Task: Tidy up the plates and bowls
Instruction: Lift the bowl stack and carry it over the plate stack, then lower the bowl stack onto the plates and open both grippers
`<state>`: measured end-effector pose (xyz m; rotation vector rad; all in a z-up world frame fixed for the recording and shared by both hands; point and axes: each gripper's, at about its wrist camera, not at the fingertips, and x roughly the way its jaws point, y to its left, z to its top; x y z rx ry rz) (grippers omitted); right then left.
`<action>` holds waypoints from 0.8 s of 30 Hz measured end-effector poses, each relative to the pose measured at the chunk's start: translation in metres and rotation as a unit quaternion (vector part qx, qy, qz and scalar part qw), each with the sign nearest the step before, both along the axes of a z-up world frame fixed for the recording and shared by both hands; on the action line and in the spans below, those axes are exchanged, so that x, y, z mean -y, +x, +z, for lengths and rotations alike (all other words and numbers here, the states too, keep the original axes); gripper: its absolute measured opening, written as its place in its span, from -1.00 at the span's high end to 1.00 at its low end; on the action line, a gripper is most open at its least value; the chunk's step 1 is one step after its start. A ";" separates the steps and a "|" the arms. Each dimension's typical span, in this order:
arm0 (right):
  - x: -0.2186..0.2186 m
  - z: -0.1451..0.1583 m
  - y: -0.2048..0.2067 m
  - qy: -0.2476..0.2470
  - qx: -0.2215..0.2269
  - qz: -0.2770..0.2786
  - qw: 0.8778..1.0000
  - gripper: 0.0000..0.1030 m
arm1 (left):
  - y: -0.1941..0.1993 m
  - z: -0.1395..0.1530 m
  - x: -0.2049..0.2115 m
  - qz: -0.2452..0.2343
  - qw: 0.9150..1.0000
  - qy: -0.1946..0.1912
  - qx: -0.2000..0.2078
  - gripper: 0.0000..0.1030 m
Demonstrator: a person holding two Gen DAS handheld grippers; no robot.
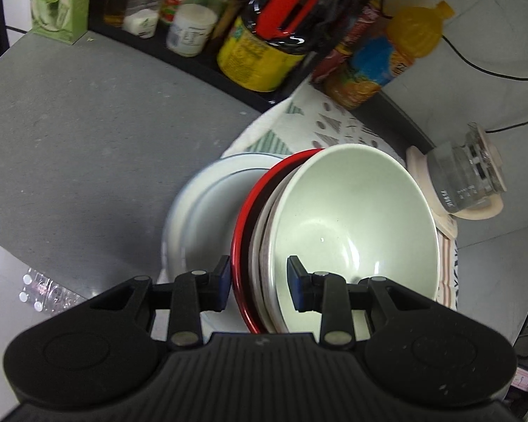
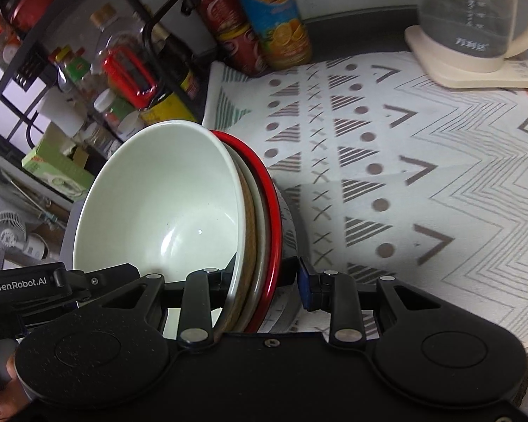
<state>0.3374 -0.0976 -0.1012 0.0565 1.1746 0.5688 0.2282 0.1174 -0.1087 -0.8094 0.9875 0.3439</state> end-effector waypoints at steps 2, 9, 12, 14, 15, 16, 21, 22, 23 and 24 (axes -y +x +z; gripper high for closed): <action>-0.007 -0.004 -0.001 -0.004 -0.002 0.006 1.000 0.41 | -0.001 -0.005 -0.005 0.003 1.000 -0.005 -0.004 0.39; -0.019 -0.013 -0.002 -0.017 -0.013 0.006 1.000 0.42 | 0.004 -0.014 -0.015 0.004 1.000 -0.013 -0.003 0.39; -0.021 -0.017 0.000 -0.016 -0.017 0.000 1.000 0.42 | 0.006 -0.013 -0.018 0.000 1.000 -0.011 0.001 0.39; -0.021 -0.019 0.000 -0.015 -0.020 -0.003 1.000 0.42 | 0.007 -0.013 -0.019 -0.004 1.000 -0.010 0.005 0.39; -0.021 -0.021 0.000 -0.014 -0.023 -0.006 1.000 0.42 | 0.007 -0.013 -0.020 -0.005 1.000 -0.012 0.007 0.39; -0.021 -0.022 0.000 -0.013 -0.025 -0.008 1.000 0.42 | 0.007 -0.013 -0.021 -0.005 1.000 -0.014 0.009 0.39; -0.018 -0.029 -0.001 -0.002 -0.038 -0.028 0.999 0.41 | 0.011 -0.013 -0.023 -0.012 1.000 -0.012 0.004 0.39; -0.018 -0.029 -0.001 -0.001 -0.037 -0.030 0.999 0.40 | 0.012 -0.013 -0.023 -0.013 1.000 -0.014 0.003 0.39; -0.019 -0.029 -0.001 -0.001 -0.038 -0.033 0.999 0.33 | 0.012 -0.011 -0.023 -0.012 1.000 -0.015 0.003 0.38; -0.018 -0.029 -0.001 0.004 -0.042 -0.037 0.998 0.30 | 0.011 -0.009 -0.022 -0.012 1.000 -0.012 0.005 0.34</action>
